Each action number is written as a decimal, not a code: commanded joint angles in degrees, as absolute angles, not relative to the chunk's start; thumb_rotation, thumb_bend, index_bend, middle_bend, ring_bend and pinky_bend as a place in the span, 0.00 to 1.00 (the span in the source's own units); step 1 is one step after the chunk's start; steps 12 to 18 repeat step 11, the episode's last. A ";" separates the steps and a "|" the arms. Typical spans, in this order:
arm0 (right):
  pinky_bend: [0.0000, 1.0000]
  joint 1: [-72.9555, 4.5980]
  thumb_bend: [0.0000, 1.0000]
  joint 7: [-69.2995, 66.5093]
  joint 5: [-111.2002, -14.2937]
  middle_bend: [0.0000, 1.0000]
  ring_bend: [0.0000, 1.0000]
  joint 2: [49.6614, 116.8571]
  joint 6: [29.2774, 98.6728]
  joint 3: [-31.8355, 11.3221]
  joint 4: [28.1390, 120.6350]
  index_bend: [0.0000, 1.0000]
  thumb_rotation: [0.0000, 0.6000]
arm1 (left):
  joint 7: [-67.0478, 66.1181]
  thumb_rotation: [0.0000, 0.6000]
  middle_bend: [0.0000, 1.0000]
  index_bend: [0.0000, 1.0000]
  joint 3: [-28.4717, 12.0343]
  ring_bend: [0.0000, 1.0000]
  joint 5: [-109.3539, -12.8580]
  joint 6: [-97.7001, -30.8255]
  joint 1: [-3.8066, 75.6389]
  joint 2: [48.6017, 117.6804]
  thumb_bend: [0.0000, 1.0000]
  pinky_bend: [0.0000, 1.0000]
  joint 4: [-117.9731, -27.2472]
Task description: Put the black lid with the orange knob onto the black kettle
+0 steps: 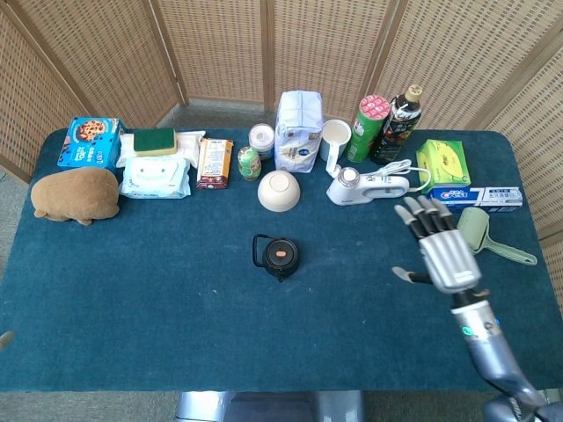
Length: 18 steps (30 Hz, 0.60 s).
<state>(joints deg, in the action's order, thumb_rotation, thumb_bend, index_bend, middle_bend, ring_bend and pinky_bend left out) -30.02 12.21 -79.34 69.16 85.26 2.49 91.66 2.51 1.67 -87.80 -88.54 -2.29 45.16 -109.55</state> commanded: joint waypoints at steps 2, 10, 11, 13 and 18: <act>0.00 -23.33 0.00 7.19 -82.68 0.07 0.00 67.99 90.63 4.66 86.30 0.11 0.72 | 1.89 1.00 0.00 0.00 1.75 0.00 -88.10 -88.87 -2.46 45.41 0.13 0.05 -109.57; 0.00 -16.96 0.00 10.01 -82.05 0.06 0.00 67.39 93.08 4.85 89.21 0.11 0.71 | 1.56 1.00 0.00 0.00 1.63 0.00 -90.72 -90.72 -2.63 46.65 0.13 0.05 -107.97; 0.00 -16.61 0.00 9.50 -82.12 0.06 0.00 67.56 92.98 4.69 88.95 0.11 0.71 | 1.44 1.00 0.00 0.00 1.68 0.00 -90.96 -90.80 -2.65 46.74 0.13 0.05 -107.89; 0.00 -16.61 0.00 9.50 -82.12 0.06 0.00 67.56 92.98 4.69 88.95 0.11 0.71 | 1.44 1.00 0.00 0.00 1.68 0.00 -90.96 -90.80 -2.65 46.74 0.13 0.05 -107.89; 0.00 -16.61 0.00 9.50 -82.12 0.06 0.00 67.56 92.98 4.69 88.95 0.11 0.71 | 1.44 1.00 0.00 0.00 1.68 0.00 -90.96 -90.80 -2.65 46.74 0.13 0.05 -107.89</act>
